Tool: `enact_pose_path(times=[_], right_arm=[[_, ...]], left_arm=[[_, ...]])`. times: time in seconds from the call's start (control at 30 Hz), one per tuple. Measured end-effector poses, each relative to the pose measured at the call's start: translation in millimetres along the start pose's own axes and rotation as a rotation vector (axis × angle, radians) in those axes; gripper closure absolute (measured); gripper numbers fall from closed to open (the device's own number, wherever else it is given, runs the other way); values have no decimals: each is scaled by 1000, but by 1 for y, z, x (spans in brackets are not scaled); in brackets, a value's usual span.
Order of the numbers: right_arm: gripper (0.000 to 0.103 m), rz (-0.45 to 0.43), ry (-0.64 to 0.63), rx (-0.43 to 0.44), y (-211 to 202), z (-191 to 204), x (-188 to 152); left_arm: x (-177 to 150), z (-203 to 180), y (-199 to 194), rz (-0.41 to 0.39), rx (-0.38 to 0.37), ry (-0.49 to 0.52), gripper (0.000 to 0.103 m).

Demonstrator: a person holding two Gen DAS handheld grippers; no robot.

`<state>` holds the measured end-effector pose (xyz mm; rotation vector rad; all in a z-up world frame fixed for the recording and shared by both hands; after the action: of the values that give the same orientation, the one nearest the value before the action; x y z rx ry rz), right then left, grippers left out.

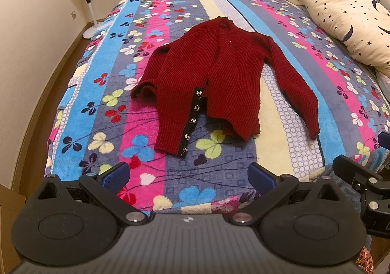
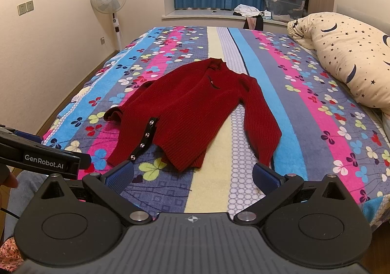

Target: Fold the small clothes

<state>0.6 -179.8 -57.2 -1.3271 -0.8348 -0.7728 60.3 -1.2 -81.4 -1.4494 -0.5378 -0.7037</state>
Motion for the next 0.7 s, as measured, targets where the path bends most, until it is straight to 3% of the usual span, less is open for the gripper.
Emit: enact_pose_path(times=[0.7], right_arm=[[1, 7, 1, 5, 1, 0, -6]], left_arm=[[-3, 5, 1, 0, 4, -5, 0]])
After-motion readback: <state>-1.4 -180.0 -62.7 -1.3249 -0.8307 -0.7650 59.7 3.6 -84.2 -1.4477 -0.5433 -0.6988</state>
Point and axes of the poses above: each gripper's, at about its wrist camera, not at the fingertips, and y roughly the way its jaws point, z to its left, x to its top, the point moved 10 cm from there along y, roughly the way its jaws point, and after that the axes turned 11 degrees about -z, right-handed, at the moved point
